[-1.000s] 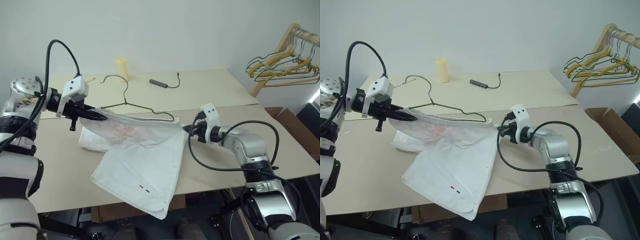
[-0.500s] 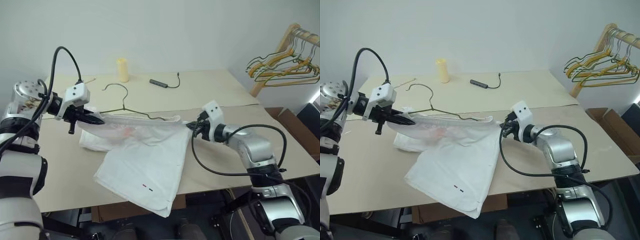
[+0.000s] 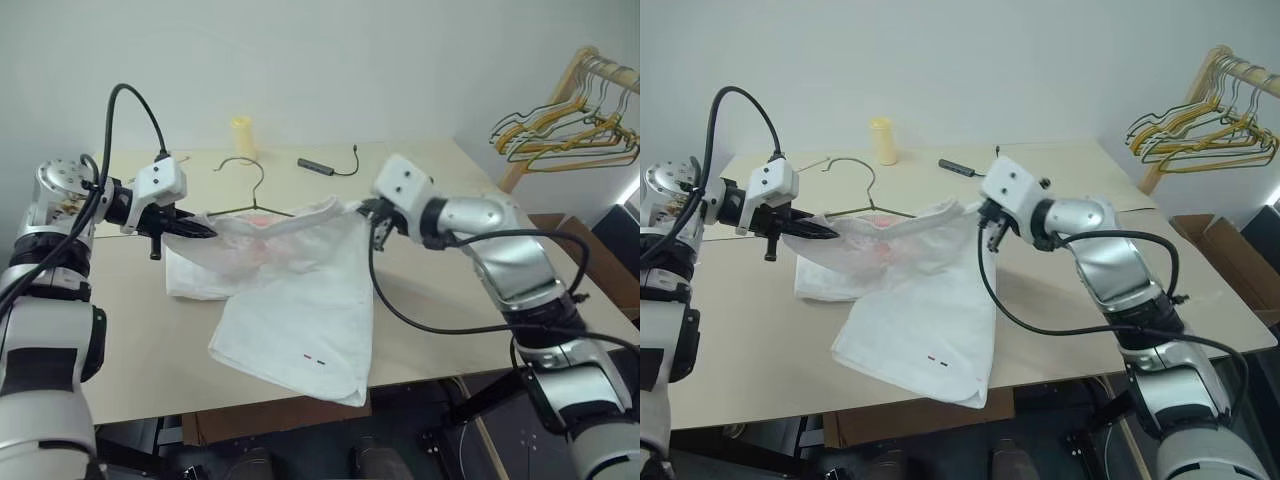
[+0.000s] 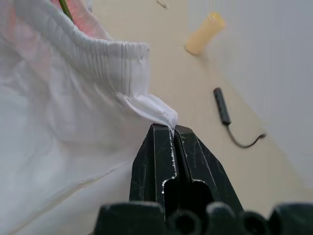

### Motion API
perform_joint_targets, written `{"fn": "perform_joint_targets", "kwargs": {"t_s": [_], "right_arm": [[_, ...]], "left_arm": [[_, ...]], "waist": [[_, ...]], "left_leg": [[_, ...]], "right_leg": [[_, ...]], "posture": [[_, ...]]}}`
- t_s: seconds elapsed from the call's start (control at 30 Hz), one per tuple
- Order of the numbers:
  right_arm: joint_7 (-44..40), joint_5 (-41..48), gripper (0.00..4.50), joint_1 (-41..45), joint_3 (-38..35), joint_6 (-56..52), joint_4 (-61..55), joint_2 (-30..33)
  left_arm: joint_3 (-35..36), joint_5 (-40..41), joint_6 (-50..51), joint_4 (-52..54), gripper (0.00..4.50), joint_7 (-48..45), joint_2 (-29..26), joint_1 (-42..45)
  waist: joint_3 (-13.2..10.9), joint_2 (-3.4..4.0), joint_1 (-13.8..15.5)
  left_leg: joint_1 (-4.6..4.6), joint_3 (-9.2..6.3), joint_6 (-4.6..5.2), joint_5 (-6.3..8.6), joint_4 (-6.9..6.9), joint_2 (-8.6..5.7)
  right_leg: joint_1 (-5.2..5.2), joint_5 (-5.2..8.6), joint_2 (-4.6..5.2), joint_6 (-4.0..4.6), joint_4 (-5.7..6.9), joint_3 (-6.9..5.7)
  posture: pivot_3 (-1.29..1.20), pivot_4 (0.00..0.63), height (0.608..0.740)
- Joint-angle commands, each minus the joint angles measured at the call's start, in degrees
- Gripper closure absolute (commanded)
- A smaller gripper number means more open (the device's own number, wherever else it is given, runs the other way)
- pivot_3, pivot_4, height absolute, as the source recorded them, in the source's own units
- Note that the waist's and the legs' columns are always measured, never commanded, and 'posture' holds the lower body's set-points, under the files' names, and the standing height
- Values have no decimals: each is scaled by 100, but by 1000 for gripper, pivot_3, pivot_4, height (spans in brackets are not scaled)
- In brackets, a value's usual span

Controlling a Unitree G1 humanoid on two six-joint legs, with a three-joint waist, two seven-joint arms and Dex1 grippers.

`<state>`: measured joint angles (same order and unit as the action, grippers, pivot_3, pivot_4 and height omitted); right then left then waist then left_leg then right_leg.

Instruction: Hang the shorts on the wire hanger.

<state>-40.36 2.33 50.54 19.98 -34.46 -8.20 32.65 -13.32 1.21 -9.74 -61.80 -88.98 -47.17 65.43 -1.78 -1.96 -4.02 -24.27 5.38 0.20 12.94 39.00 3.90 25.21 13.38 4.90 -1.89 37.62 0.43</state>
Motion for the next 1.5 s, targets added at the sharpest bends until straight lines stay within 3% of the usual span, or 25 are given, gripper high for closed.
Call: {"fn": "perform_joint_targets", "kwargs": {"t_s": [0.03, 0.53, 0.63, 0.87, 1.17, 1.37, 1.5], "right_arm": [[-218, -187, 4478, 145, 164, 240, -329, -51], [-334, -852, 4478, 76, 455, 354, -118, -242], [-669, -740, 3776, -49, 447, 453, -320, -116], [-945, -672, 1359, -177, 348, 486, -118, -164], [-894, -546, 1359, 10, 43, 562, 517, -431], [-1781, 288, 1359, 64, -160, -23, 358, -402], [-1899, 569, 1359, 96, -224, -372, 347, -412]], "left_arm": [[245, 7, 5, 142, 4500, -5, 12, 221], [425, 500, 226, 665, 4500, -352, -65, -168], [479, 420, 204, 646, 4500, -352, -24, -149], [404, 516, 117, 674, 4500, -352, 2, -181], [78, 868, 168, 997, 4500, -352, -103, -396], [-19, 1112, 167, 1185, 4500, -352, -171, -456], [-77, 1363, 223, 1265, 4500, -352, -205, -467]], "waist": [[0, 0, 5], [0, -1, 9], [0, -1, 9], [1, -1, 7], [1, -1, -3], [1, -1, 2], [1, -1, 3]], "left_leg": [[-1, 0, 0, 0, 0, 0], [1, 0, 0, 0, 3, 0], [0, 0, 0, 0, 2, 0], [4, 0, 0, 0, 3, 0], [5, 1, 0, 0, 3, 0], [3, 0, 0, 0, 3, 0], [5, -2, 0, 0, 3, 0]], "right_leg": [[-1, 0, 0, 0, -1, 0], [-2, -1, 2, 1, 4, -3], [-3, 0, 2, 0, 1, -3], [-4, -1, 2, 1, 4, -3], [-5, -1, 2, 1, 4, -2], [-5, -1, 2, 0, 2, -2], [-6, -1, 2, 1, 4, -3]], "posture": [[-14, 0, 740], [-14, 0, 740], [-16, 0, 740], [-29, 0, 740], [-24, 0, 740], [-21, 0, 740], [-21, 0, 740]]}}
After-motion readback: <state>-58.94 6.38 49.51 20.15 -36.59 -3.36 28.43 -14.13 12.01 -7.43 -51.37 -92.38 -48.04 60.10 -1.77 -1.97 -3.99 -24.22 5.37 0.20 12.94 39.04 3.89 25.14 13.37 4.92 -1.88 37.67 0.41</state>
